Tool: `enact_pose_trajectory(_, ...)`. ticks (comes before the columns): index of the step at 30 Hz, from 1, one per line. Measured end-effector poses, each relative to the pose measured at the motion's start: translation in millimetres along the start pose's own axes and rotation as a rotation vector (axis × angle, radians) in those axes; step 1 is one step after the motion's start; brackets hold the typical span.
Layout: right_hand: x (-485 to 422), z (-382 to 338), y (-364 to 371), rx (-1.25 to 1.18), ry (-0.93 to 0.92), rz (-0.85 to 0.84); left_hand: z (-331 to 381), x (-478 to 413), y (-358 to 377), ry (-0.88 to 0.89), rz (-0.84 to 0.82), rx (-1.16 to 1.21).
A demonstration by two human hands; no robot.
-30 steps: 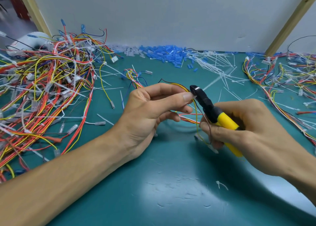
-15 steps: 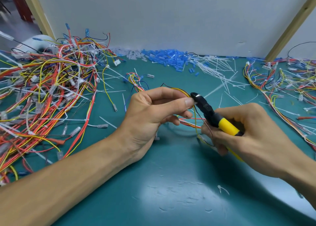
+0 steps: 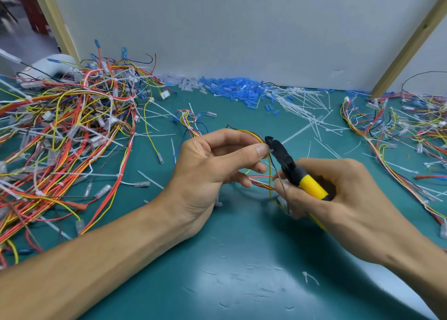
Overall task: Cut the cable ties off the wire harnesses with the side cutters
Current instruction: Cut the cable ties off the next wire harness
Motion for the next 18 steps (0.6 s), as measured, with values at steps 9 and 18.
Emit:
enact_pose_trajectory(9, -0.5, -0.3, 0.7, -0.008, 0.004, 0.001, 1.0, 1.2, 2.7, 0.004, 0.018, 0.056)
enact_pose_trajectory(18, -0.9, 4.0, 0.0, 0.024, 0.026, -0.004, -0.5, 2.8, 1.9, -0.029, 0.024, 0.061)
Point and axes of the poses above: each hand's wrist, its own x-axis away from the middle knuckle, its own y-axis out of the palm, z = x × y, the point moved 10 cm from there along -x, towards the middle knuckle, and after that the axes turned 9 degrees about y, right-handed, at the moved point
